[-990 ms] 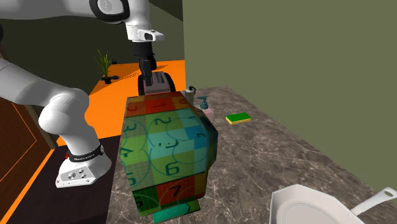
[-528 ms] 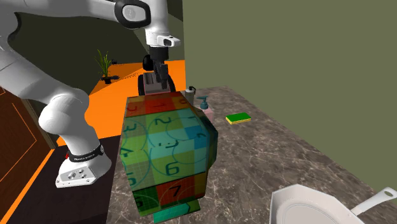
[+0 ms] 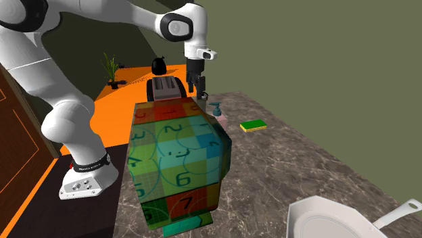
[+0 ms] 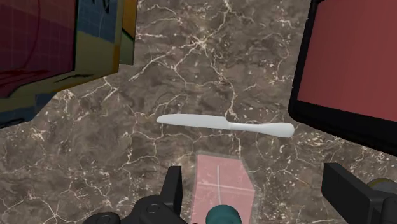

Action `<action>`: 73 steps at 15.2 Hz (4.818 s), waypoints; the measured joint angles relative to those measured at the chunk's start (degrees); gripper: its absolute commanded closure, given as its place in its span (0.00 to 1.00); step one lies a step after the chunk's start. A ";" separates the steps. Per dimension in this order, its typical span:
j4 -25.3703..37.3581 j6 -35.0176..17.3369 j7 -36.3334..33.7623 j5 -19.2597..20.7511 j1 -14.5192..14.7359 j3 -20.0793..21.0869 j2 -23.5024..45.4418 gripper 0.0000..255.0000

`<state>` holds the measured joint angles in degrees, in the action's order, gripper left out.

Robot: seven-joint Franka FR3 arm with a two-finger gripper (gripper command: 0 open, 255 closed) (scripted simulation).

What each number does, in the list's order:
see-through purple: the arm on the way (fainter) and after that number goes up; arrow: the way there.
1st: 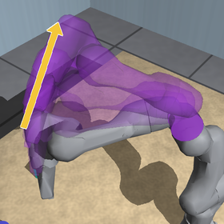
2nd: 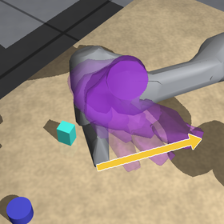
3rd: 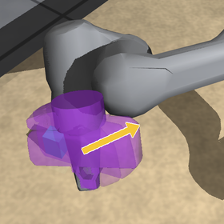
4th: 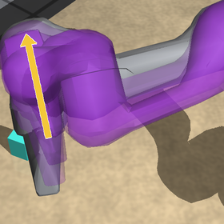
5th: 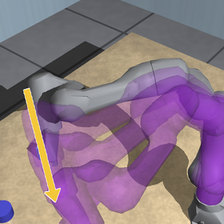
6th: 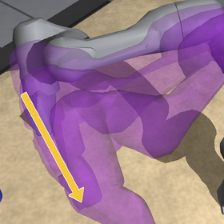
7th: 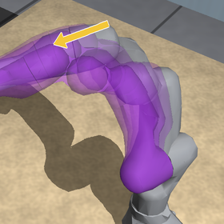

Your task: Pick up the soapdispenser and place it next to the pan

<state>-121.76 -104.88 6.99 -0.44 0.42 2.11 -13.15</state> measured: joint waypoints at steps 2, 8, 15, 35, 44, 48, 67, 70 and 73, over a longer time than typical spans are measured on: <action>3.16 -0.66 0.45 0.16 -0.07 -0.08 4.21 0.00; 15.80 -1.42 1.06 0.61 0.10 0.12 18.67 0.00; 14.20 -5.65 0.75 0.70 0.34 0.31 21.47 0.00; 13.88 -5.97 0.75 0.69 0.35 0.32 21.45 1.00; 18.81 0.38 0.71 0.62 0.39 0.37 20.01 1.00; 21.30 3.36 0.81 0.60 0.33 0.32 19.52 1.00; 36.84 18.23 0.87 0.62 0.33 0.32 20.19 1.00; 40.30 20.83 0.70 0.66 0.43 0.39 21.05 1.00; 42.94 23.25 0.71 0.67 0.44 0.39 21.28 1.00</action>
<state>-78.82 -81.63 7.70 0.23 0.86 2.50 8.13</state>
